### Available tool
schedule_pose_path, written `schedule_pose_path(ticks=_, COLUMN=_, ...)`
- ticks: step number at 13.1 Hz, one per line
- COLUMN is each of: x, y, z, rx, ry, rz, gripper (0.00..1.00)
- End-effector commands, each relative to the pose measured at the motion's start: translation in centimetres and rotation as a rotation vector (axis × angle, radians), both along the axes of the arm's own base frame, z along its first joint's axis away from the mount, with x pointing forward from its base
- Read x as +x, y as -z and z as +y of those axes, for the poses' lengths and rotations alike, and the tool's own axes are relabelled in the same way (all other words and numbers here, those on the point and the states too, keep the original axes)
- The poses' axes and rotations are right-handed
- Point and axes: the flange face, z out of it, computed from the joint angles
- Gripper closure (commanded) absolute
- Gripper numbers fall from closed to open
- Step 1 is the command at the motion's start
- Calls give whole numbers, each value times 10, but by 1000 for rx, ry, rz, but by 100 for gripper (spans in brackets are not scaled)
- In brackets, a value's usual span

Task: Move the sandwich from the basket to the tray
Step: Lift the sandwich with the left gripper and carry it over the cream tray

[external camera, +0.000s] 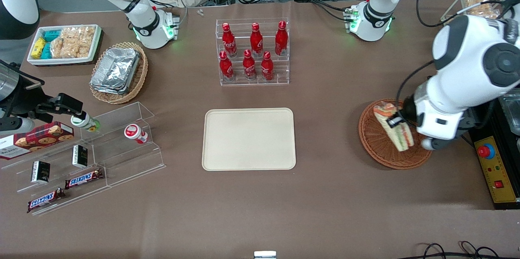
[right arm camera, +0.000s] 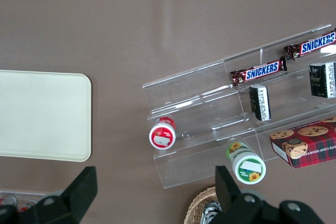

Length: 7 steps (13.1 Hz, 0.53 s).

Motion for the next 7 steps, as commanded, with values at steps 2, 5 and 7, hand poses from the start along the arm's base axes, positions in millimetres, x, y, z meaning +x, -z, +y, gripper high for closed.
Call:
schedule_pose_path(ticks=2, x=1, y=24, z=-57, rx=-4, ry=219, rz=28, gripper=100)
schedule_pose_path(ticks=5, x=-6, y=62, z=-126, rx=12, ry=306, rz=59, gripper=100)
schedule_pose_path(ticks=7, x=-12, y=93, z=-170, rx=40, ry=294, rz=32, gripper=100)
